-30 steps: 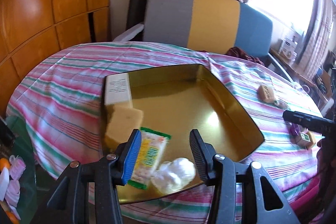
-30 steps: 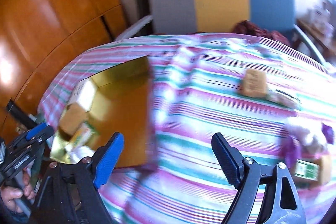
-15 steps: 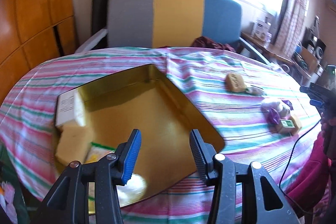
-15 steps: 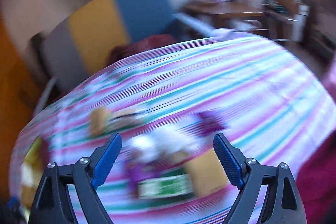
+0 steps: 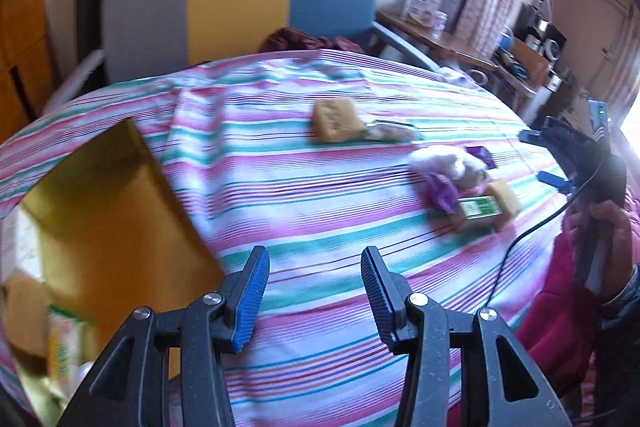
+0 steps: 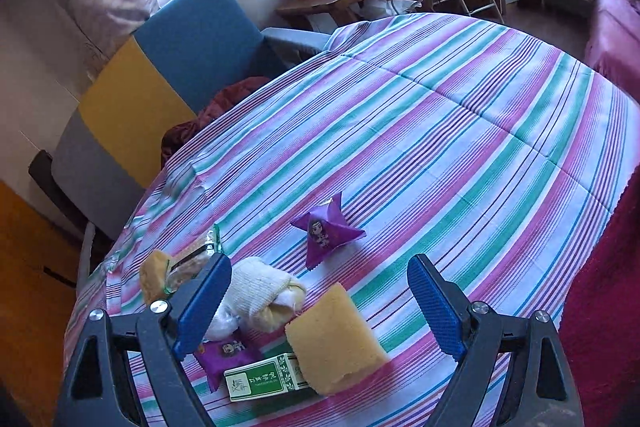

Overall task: Organize objects
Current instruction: 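Move both tools back over the remaining items on the table, then grasp the white plastic-wrapped ball with left tool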

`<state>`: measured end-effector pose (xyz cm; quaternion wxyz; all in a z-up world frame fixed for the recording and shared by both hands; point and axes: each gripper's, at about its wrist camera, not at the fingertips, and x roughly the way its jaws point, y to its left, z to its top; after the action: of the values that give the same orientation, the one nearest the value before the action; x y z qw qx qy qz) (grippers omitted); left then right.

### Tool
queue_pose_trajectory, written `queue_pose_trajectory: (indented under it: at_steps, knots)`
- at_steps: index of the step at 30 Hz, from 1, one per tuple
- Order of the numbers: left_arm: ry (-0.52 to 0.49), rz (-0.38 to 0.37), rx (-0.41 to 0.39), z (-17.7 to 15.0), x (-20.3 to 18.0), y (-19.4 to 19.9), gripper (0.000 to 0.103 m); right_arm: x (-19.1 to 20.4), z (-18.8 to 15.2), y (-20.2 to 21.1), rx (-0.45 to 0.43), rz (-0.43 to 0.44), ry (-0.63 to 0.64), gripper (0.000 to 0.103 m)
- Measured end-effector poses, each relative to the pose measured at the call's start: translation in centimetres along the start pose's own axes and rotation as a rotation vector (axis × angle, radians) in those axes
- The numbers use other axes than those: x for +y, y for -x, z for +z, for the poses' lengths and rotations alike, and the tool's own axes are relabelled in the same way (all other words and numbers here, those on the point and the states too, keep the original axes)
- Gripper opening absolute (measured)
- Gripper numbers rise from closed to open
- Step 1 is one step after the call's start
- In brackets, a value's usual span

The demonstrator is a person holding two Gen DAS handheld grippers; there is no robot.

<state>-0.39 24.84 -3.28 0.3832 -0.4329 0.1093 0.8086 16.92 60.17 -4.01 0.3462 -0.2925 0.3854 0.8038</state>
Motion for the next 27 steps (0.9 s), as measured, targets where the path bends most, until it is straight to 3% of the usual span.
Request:
queue_pose_trajectory:
  at_steps: [13, 18, 21, 27]
  knots:
    - [0.028, -0.176, 0.116, 4.1, -5.3, -6.1, 0.048, -1.0, 0.0, -0.7, 0.042, 0.056, -0.048, 0.092]
    - [0.049, -0.233, 0.146, 6.0, -6.8, -8.3, 0.049, -3.3, 0.6, 0.4, -0.006, 0.068, -0.166, 0.093]
    - [0.041, -0.259, 0.159, 7.2, -7.9, -9.6, 0.056, -4.2, 0.7, 0.3, -0.003, 0.093, -0.222, 0.094]
    - [0.044, -0.303, 0.194, 10.0, -9.8, -12.6, 0.065, -2.8, 0.4, -0.6, 0.046, 0.113, -0.170, 0.094]
